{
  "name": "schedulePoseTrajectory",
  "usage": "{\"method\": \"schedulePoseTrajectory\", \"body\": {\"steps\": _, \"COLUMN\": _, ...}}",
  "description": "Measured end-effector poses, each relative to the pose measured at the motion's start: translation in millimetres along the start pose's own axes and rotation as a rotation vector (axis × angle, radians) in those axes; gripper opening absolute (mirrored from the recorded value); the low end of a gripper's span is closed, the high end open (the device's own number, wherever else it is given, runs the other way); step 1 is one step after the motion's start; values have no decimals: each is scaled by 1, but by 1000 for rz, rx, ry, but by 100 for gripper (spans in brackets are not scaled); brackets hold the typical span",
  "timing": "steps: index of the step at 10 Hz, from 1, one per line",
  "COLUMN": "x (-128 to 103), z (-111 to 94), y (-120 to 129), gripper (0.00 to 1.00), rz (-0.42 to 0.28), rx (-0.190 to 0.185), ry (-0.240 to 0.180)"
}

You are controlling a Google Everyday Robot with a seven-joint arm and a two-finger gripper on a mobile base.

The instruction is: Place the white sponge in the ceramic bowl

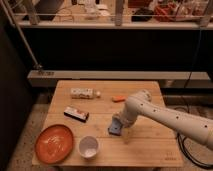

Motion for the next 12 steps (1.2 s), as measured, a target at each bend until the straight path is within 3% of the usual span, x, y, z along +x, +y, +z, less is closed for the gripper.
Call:
{"method": "schedulePoseTrajectory", "body": {"steps": 4, "x": 4, "z": 6, "y": 1, "gripper": 76, "rz": -2, "rx": -7, "ry": -7}}
{"method": "schedulePoseTrajectory", "body": {"steps": 6, "x": 5, "z": 8, "y": 1, "gripper": 59, "rz": -1, "rx": -8, "ry": -13}}
{"method": "schedulePoseTrajectory", "body": {"steps": 9, "x": 5, "z": 11, "y": 1, "gripper": 52, "rz": -2, "rx": -11, "ry": -18}}
{"method": "schedulePoseTrajectory", "body": {"steps": 12, "x": 10, "z": -1, "y": 8, "gripper": 23, "rz": 5, "rx": 14, "ry": -9}}
